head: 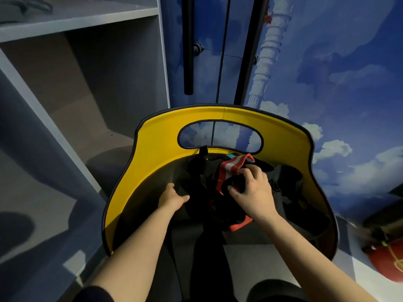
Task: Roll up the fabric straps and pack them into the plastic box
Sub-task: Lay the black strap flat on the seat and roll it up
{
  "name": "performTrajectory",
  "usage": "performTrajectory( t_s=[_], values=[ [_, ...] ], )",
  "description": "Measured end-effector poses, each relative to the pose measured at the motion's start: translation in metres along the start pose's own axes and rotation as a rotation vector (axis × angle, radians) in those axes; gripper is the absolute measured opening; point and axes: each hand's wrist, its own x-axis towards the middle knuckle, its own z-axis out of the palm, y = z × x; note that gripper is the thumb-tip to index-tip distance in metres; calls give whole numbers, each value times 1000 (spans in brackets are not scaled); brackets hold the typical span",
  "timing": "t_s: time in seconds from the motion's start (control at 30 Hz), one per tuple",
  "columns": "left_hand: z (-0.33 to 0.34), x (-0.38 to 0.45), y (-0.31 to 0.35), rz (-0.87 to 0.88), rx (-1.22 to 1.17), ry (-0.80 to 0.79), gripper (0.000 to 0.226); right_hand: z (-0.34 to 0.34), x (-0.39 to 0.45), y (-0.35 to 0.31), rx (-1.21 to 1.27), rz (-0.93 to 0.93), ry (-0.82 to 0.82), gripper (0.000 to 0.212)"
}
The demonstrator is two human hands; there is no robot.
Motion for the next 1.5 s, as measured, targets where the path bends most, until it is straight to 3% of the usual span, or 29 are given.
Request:
performTrajectory(
  t_s=[0.1,0.27,0.37,0.47,0.57,0.63,0.7,0.77,1.03,1.23,1.43,1.5],
  values=[
    [1,-1,6,-1,-68,-31,61,8,2,-8,1,-225,109,37],
    [-12,-13,22,151,-158,28,48,17,4,-24,169,-332,-82,26],
    [-27,-24,30,217,-267,-22,45,20,5,-37,274,-196,-195,32],
    [-43,-33,30,239,-343,-152,57,13,8,-53,497,68,-245,40],
    [-58,-42,31,278,-381,-244,67,5,11,-67,906,245,-372,45],
    [-66,-48,34,310,-365,-304,68,1,14,-73,1203,260,-434,39],
    [-72,-57,39,327,-375,-379,61,-1,20,-76,1340,219,-407,33],
    [-76,-66,45,337,-403,-395,55,-5,26,-82,1348,164,-319,24],
    [-81,-79,67,443,-537,-76,12,-16,28,-93,1253,88,-231,14],
    [-72,-86,72,387,-530,-19,45,-11,24,-88,1223,109,-144,8],
    [-65,-73,40,262,-447,-104,48,8,43,-89,1102,164,-96,4],
    [-61,-65,28,259,-368,-61,48,19,54,-91,1065,184,-116,4]
  ],
)
